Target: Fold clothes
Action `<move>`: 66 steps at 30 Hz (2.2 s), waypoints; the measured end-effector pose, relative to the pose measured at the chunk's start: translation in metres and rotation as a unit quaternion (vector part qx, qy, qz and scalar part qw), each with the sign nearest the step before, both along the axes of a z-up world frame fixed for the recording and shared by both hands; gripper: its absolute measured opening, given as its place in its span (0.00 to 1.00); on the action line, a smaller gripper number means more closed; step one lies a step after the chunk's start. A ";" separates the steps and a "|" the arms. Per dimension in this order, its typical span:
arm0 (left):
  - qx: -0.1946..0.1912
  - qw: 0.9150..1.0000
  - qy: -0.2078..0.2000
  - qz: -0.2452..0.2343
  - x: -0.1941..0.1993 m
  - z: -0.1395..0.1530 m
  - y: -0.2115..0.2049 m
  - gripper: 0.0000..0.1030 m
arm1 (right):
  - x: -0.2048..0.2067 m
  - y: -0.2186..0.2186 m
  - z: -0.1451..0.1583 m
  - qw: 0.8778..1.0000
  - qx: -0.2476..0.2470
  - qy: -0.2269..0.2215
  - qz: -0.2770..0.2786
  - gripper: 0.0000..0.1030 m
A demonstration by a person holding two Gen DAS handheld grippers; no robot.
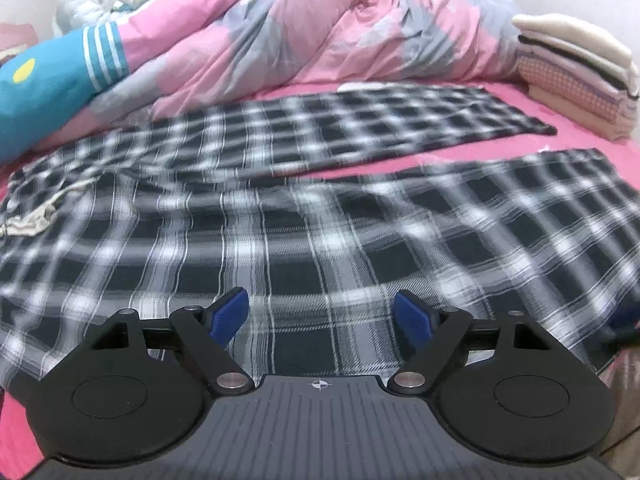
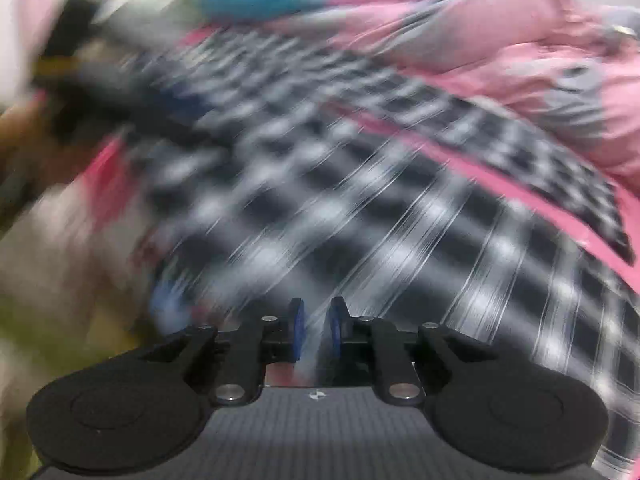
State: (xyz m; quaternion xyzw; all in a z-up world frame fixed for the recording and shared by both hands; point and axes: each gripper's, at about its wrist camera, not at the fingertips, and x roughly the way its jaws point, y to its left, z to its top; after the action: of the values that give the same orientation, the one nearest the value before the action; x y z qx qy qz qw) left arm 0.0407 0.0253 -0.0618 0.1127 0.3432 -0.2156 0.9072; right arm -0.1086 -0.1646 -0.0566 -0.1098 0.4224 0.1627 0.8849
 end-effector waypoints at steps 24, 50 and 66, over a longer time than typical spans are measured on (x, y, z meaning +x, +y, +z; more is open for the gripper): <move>0.005 1.000 0.016 0.017 0.001 -0.003 0.011 0.80 | 0.022 -0.078 -0.005 0.987 -0.020 -0.022 -0.159 0.16; 0.012 1.000 0.018 0.015 -0.004 -0.005 0.017 0.81 | -0.010 -0.151 0.016 0.951 -0.004 -0.034 -0.309 0.17; 0.040 0.999 0.015 0.021 -0.005 -0.002 0.021 0.85 | 0.062 -0.178 -0.001 0.940 0.028 -0.072 -0.333 0.18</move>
State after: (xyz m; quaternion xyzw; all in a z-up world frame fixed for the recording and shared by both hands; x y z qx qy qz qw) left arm 0.0355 0.0460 -0.0638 0.1387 0.3672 -0.1846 0.9010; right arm -0.0468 -0.3421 -0.0572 0.0506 0.3651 -0.1374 0.9194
